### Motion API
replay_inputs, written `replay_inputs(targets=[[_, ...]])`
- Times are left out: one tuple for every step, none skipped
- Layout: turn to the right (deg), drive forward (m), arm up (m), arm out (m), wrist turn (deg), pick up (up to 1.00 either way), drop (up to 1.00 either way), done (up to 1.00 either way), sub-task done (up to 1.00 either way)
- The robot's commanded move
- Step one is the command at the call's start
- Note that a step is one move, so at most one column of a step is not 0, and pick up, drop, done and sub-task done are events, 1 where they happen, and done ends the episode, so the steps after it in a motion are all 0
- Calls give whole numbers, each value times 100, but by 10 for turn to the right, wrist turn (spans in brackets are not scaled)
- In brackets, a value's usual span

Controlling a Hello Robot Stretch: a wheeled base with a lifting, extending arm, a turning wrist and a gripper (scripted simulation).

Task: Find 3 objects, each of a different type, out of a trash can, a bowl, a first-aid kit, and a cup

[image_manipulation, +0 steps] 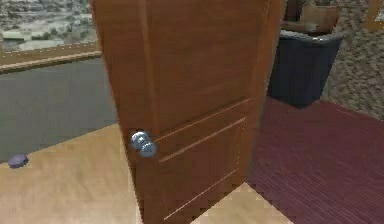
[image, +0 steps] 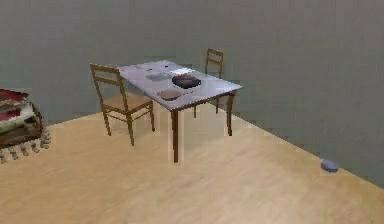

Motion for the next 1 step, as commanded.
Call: replay_inputs(targets=[[0, 85, 0, 0, 0, 0, 0, 0, 0]])
